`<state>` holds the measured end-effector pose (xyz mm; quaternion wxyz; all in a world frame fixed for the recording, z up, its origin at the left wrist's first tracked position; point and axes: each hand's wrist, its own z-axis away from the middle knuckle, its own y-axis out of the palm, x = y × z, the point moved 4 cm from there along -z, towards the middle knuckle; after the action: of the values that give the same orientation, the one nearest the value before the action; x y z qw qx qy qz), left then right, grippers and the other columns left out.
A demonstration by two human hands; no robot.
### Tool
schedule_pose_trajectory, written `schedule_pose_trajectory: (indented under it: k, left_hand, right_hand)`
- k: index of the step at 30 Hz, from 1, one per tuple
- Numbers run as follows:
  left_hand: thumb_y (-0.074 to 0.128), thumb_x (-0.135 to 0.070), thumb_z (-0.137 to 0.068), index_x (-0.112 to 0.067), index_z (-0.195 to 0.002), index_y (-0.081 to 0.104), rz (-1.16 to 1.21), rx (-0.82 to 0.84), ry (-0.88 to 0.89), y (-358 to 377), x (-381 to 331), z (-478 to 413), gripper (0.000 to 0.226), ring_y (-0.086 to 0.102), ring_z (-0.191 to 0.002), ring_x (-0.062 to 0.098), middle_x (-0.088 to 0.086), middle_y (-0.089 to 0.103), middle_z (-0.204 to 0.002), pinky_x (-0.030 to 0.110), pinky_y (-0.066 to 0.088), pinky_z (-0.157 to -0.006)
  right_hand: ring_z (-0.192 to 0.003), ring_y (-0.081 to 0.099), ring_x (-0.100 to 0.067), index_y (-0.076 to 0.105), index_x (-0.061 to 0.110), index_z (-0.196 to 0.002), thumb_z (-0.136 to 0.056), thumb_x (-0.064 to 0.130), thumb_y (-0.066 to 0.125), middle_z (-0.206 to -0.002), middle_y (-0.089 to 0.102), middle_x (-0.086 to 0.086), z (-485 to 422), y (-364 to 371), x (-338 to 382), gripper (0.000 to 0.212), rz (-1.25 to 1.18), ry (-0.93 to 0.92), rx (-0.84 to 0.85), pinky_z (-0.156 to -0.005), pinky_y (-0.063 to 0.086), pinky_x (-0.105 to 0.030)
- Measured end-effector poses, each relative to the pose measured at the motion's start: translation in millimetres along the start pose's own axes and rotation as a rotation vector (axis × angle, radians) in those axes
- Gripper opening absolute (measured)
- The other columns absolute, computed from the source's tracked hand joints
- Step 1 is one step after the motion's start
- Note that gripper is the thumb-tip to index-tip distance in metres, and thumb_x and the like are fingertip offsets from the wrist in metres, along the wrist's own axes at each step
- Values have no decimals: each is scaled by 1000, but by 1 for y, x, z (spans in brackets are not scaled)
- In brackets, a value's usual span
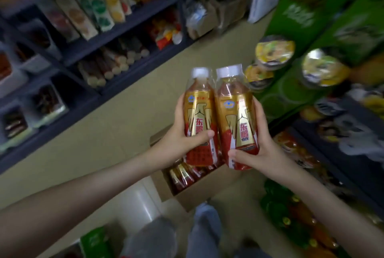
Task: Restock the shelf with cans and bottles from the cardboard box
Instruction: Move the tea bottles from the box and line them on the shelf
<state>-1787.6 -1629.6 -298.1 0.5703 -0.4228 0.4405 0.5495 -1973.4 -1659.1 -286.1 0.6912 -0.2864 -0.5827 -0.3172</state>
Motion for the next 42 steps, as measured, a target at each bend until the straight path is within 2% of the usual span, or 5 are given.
schedule_pose_trajectory:
  k: [10, 23, 27, 31, 42]
  left_hand:
    - [75, -16, -78, -35, -145, -8, -165, 236, 351, 260, -139, 104, 109, 48, -123, -3, -13, 37, -141, 18, 44, -98]
    - [83, -17, -69, -38, -144, 9, -220, 468, 758, 473, -280, 163, 107, 48, -127, 4, -3, 42, -142, 29, 42, -105]
    - [84, -15, -66, -38, -142, 11, -157, 386, 844, 498, -330, 160, 108, 54, -110, -9, -17, 46, -129, 15, 46, -92]
    - [91, -34, -56, -50, -139, 12, -98, 345, 871, 492, -379, 137, 116, 59, -112, 4, -12, 53, -127, 39, 48, -99]
    - [88, -31, -50, -20, -121, 50, 31, 301, 939, 449, -493, 64, 81, 68, -101, 21, 2, 70, -109, 52, 53, -87]
  right_hand:
    - [-130, 44, 1, 7, 77, -126, -70, 56, 76, -137, 41, 37, 290, -118, 102, 91, -84, -226, -336, -98, 45, -20]
    - [-125, 51, -4, 6, 63, -134, -73, 16, 75, -132, 52, 26, 503, -199, 212, 104, 203, -464, -792, -92, 50, -23]
    - [-116, 60, -10, 20, 48, -145, -62, 24, 82, -126, 60, 13, 528, -226, 255, 106, 253, -492, -949, -90, 53, -38]
    - [-97, 68, -9, 49, 30, -124, -48, 27, 81, -105, 71, 12, 545, -260, 307, 83, 253, -559, -1058, -81, 58, -36]
    - [-106, 64, -21, 40, 12, -129, -59, 7, 87, -118, 65, -7, 431, -415, 402, 84, 255, -497, -1111, -94, 51, -48]
